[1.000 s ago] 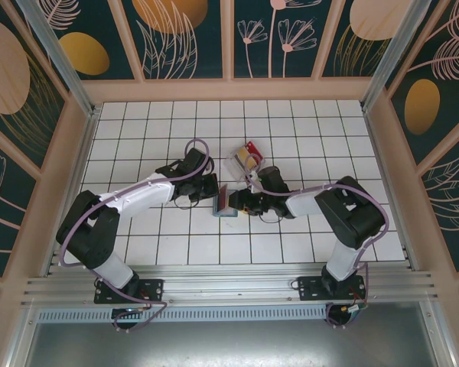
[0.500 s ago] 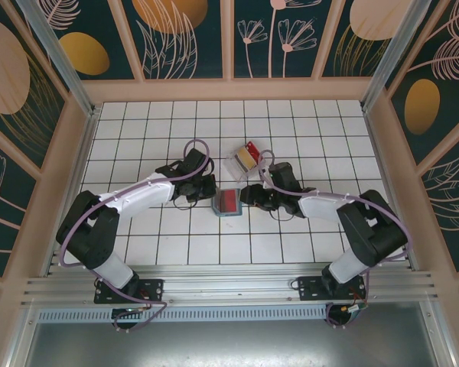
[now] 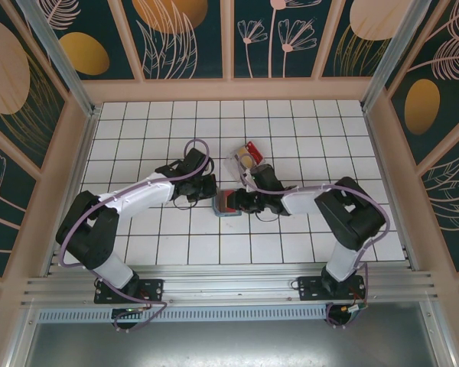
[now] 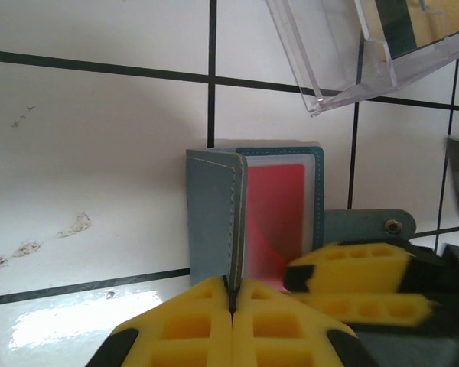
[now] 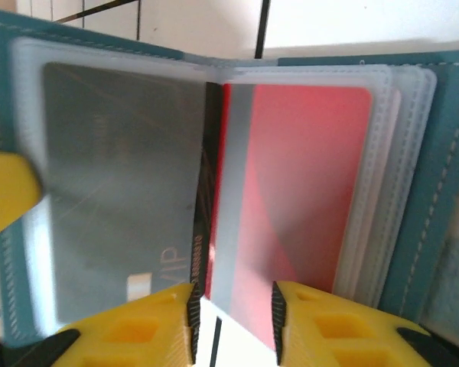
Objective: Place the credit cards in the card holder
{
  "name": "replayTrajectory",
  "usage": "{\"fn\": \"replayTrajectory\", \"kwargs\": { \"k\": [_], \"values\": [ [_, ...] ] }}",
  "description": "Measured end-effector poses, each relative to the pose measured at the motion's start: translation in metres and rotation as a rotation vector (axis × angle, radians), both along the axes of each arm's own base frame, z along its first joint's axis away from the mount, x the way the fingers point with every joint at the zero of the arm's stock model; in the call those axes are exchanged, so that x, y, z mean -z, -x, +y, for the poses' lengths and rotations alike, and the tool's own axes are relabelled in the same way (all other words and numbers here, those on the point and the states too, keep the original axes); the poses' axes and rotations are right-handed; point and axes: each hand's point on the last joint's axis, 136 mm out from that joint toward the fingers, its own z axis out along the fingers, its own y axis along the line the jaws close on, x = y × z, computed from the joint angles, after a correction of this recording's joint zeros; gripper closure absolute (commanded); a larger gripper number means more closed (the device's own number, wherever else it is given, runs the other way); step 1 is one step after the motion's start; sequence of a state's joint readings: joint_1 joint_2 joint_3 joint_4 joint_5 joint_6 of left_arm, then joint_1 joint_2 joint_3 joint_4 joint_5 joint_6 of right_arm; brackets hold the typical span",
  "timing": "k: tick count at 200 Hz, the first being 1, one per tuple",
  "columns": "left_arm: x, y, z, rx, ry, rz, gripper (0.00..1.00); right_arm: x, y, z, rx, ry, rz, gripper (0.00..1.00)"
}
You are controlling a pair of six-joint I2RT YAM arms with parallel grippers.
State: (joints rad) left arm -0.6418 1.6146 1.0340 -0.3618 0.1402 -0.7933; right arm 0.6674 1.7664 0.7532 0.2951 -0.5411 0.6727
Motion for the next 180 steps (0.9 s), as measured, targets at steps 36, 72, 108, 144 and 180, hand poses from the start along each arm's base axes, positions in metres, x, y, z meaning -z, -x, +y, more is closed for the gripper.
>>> {"fn": "replayTrajectory", "kwargs": {
  "k": [36, 72, 108, 144, 180],
  "values": [
    [-0.009, -0.002, -0.008, 0.006, 0.054, -0.019, 0.9, 0.001, -0.006, 0.01, -0.01, -0.034, 0.002, 0.74],
    [-0.011, -0.002, -0.011, 0.005, 0.076, -0.02, 1.0, 0.0, -0.006, 0.01, -0.011, -0.038, -0.002, 0.74],
    [-0.011, -0.002, -0.01, 0.004, 0.074, -0.024, 1.0, 0.001, -0.006, 0.01, -0.01, -0.038, -0.001, 0.74],
    [0.002, 0.002, -0.001, -0.013, 0.038, -0.02, 0.96, 0.001, -0.008, 0.006, 0.004, -0.004, -0.001, 0.74],
    [0.009, 0.008, 0.016, -0.043, -0.003, -0.038, 0.78, 0.001, -0.011, 0.001, 0.015, 0.045, -0.014, 0.74]
  ]
}}
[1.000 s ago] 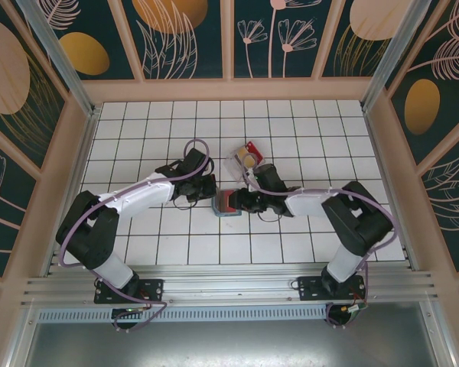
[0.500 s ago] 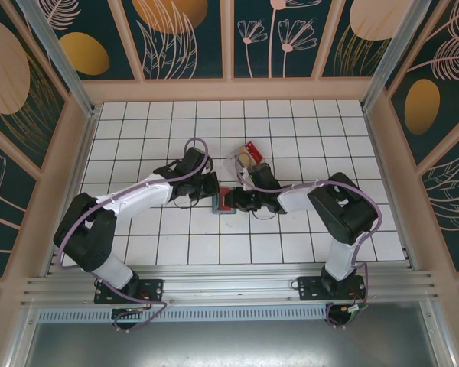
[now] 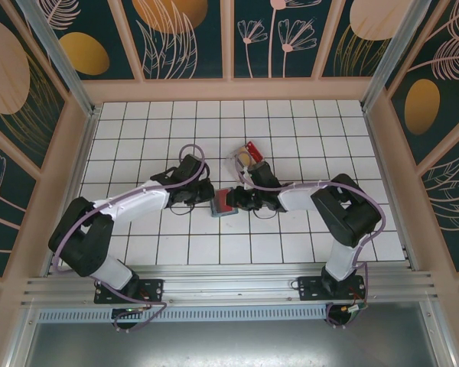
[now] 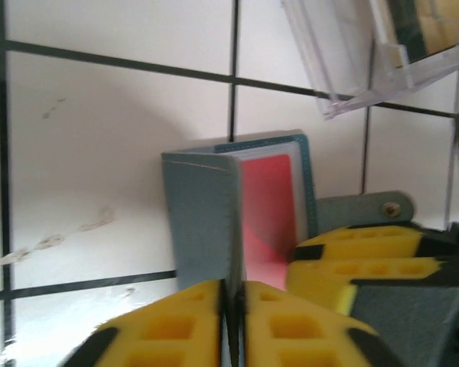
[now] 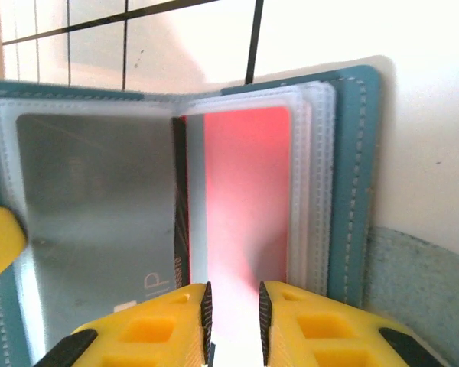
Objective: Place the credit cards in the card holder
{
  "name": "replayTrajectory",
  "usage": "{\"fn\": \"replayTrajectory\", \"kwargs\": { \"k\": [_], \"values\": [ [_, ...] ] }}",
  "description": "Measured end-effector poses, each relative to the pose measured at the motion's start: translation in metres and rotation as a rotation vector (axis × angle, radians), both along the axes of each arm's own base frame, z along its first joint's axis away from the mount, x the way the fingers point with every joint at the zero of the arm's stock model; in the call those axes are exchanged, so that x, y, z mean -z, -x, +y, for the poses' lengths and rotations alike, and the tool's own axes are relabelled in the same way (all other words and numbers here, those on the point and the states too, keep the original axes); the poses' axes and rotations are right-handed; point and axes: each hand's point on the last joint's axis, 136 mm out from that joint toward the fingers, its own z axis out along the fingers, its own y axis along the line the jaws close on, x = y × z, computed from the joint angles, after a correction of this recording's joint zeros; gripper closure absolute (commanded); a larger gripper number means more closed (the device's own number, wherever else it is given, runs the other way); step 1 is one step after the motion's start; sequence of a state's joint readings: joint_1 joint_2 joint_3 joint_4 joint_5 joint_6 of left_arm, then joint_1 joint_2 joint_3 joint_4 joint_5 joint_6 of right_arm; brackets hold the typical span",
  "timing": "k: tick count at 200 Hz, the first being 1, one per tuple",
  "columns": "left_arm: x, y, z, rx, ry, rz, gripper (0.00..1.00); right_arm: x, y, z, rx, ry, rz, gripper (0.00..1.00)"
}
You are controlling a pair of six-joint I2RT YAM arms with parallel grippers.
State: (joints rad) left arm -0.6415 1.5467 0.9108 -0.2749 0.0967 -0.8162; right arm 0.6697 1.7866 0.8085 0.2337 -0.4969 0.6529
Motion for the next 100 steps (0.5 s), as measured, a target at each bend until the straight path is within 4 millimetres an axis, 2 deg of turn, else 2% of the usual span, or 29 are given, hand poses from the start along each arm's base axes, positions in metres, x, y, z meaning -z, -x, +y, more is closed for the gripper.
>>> {"fn": "replayTrajectory", "kwargs": {
  "k": [16, 32, 59, 100],
  "values": [
    [0.013, 0.007, 0.014, -0.018, -0.049, 0.022, 0.68, 0.0, -0.001, 0.0, 0.0, 0.005, -0.002, 0.74],
    [0.027, 0.016, 0.03, -0.041, -0.101, 0.059, 0.64, 0.0, -0.001, 0.0, -0.001, 0.005, -0.004, 0.74],
    [0.038, 0.024, 0.055, -0.084, -0.15, 0.088, 0.62, 0.001, -0.001, -0.001, -0.002, 0.012, -0.009, 0.74],
    [0.039, 0.024, 0.08, -0.138, -0.186, 0.095, 0.61, 0.002, -0.001, -0.002, -0.003, 0.018, -0.013, 0.74]
  ]
}}
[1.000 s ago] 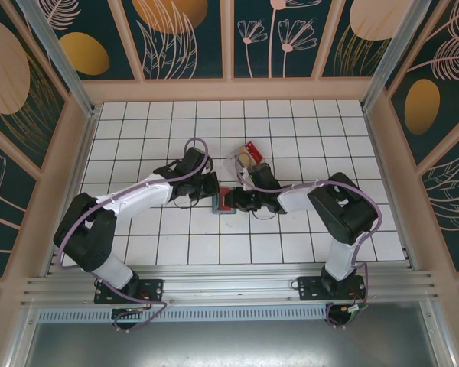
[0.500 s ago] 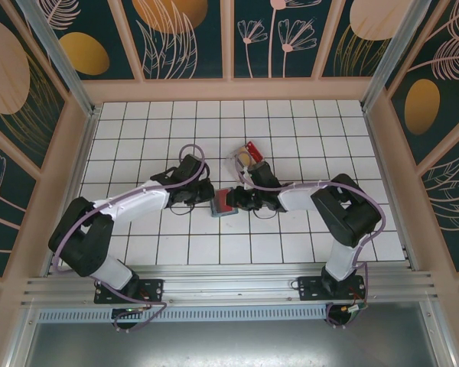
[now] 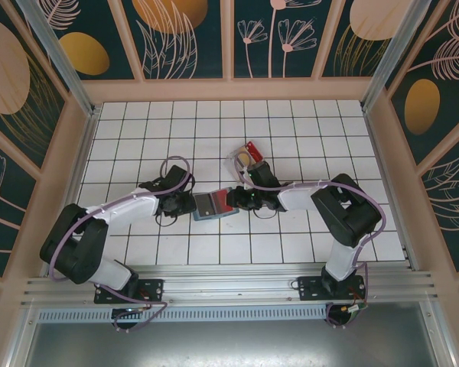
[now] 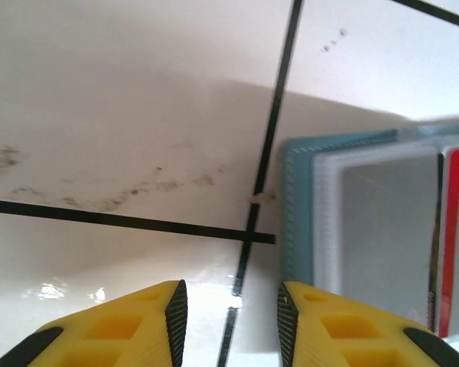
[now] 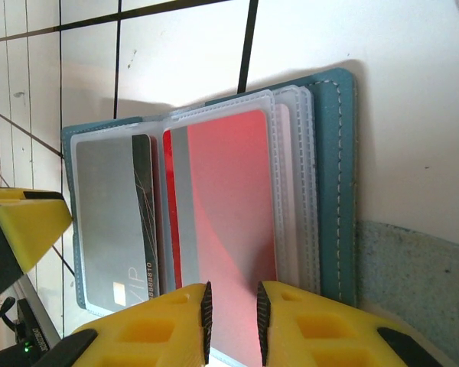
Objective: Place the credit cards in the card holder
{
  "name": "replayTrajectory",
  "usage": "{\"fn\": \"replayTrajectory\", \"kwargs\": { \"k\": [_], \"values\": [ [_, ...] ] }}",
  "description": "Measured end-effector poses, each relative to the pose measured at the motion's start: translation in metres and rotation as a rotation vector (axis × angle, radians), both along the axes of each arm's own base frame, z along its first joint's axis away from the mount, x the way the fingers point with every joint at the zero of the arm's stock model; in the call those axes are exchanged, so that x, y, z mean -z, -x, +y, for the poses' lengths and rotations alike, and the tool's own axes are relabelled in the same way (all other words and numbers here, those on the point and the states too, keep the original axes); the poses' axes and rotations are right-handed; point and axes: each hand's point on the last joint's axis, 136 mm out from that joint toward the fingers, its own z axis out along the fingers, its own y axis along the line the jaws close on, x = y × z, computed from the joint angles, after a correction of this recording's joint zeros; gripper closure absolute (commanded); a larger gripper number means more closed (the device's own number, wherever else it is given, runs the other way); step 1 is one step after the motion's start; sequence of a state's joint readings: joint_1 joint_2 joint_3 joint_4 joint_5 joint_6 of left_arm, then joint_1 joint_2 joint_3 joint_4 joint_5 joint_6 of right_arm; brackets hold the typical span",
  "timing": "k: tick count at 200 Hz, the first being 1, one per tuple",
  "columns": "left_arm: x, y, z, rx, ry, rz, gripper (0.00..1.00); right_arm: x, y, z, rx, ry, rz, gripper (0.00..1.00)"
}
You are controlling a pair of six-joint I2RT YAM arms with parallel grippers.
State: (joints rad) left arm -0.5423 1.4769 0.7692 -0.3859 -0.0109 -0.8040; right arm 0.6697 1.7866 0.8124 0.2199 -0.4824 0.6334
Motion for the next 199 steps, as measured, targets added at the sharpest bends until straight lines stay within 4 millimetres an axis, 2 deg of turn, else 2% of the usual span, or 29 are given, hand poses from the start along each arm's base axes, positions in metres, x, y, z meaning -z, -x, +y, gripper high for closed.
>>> {"fn": "replayTrajectory", "kwargs": {
  "k": [42, 91, 124, 164, 199],
  "values": [
    [-0.003, -0.002, 0.001, -0.007, 0.011, -0.009, 0.62, 0.0, 0.0, 0.0, 0.002, 0.002, -0.001, 0.74],
    [-0.002, 0.001, -0.018, 0.022, 0.14, -0.007, 0.61, 0.001, -0.002, -0.001, 0.006, 0.008, -0.007, 0.74],
    [-0.022, -0.005, -0.026, 0.023, 0.202, -0.064, 0.61, 0.001, -0.002, -0.001, 0.006, 0.008, -0.007, 0.74],
    [-0.047, -0.01, -0.025, -0.011, 0.255, -0.137, 0.61, 0.001, -0.002, -0.001, 0.006, 0.008, -0.008, 0.74],
    [-0.037, -0.003, -0.026, -0.029, 0.302, -0.118, 0.64, 0.0, -0.002, -0.001, 0.006, 0.008, -0.008, 0.74]
  ]
}}
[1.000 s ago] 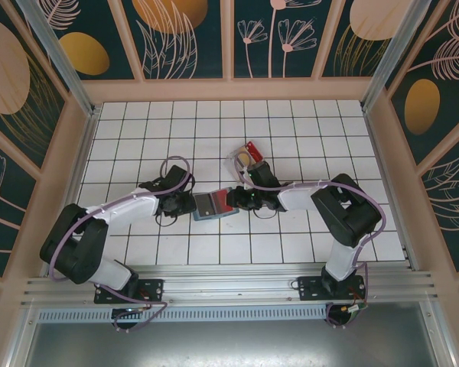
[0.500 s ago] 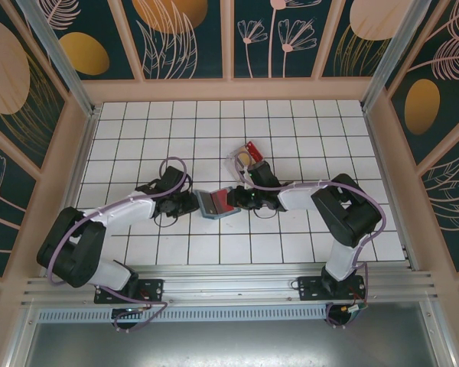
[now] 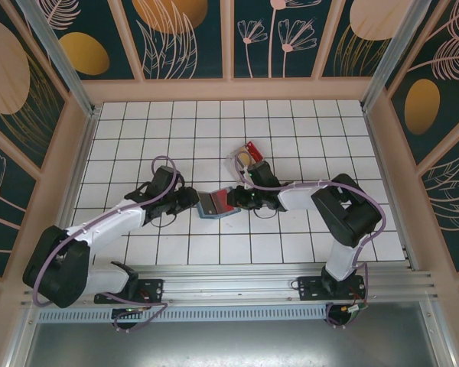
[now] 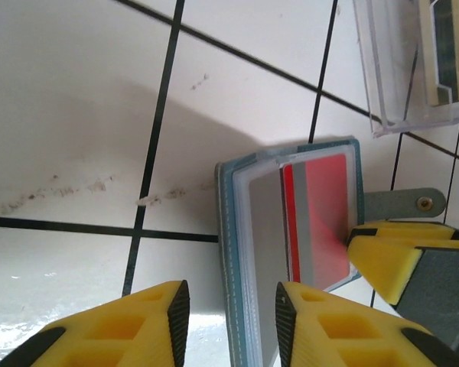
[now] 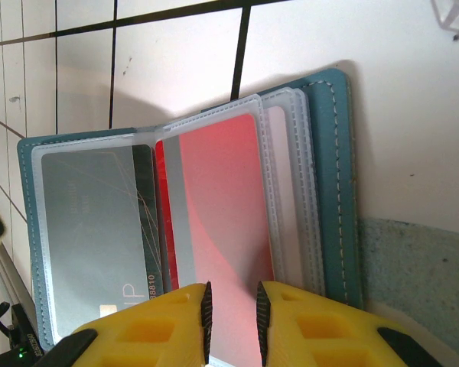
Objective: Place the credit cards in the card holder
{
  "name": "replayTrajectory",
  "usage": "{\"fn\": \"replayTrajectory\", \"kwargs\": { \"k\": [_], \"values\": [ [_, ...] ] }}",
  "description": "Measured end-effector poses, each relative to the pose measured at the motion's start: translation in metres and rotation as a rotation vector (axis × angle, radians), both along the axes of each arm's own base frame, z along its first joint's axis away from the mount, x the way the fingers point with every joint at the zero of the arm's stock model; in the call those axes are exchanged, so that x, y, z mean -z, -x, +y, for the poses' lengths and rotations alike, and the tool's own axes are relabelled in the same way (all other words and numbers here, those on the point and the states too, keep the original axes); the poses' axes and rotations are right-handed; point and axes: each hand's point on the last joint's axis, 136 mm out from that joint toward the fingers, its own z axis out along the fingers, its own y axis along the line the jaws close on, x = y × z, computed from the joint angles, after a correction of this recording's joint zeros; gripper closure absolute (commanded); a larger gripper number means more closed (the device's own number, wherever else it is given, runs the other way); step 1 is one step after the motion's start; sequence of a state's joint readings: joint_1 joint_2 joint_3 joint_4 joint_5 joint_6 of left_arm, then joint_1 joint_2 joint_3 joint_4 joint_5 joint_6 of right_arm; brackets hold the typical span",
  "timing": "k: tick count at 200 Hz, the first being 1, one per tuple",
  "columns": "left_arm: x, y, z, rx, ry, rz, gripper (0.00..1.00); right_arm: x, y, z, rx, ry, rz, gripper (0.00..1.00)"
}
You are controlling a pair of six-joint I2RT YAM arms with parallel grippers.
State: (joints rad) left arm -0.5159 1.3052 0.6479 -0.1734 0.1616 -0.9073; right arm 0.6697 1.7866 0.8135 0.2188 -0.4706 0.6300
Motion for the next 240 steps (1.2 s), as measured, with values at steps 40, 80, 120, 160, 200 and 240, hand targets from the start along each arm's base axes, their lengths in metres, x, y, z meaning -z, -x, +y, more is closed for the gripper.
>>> {"fn": "replayTrajectory", "kwargs": {
  "k": [40, 80, 120, 160, 200, 240],
  "values": [
    [0.016, 0.006, -0.005, 0.006, 0.032, 0.047, 0.71, 0.0, 0.0, 0.0, 0.0, 0.0, 0.0, 0.74],
    [0.017, 0.003, -0.013, 0.008, 0.076, 0.049, 0.82, 0.0, 0.0, 0.0, 0.0, 0.0, 0.0, 0.74],
    [0.014, -0.001, -0.019, 0.011, 0.109, 0.038, 0.95, 0.0, 0.0, 0.0, 0.0, 0.0, 0.0, 0.74],
    [0.01, -0.004, -0.024, 0.018, 0.136, 0.023, 1.0, 0.0, 0.0, 0.0, 0.0, 0.0, 0.0, 0.74],
    [-0.003, -0.011, -0.03, 0.031, 0.151, 0.012, 1.0, 0.0, 0.001, 0.001, -0.003, -0.002, 0.0, 0.74],
    [-0.015, -0.02, -0.039, 0.047, 0.16, 0.009, 1.0, 0.0, 0.004, 0.012, -0.028, -0.007, -0.006, 0.74]
  ]
}}
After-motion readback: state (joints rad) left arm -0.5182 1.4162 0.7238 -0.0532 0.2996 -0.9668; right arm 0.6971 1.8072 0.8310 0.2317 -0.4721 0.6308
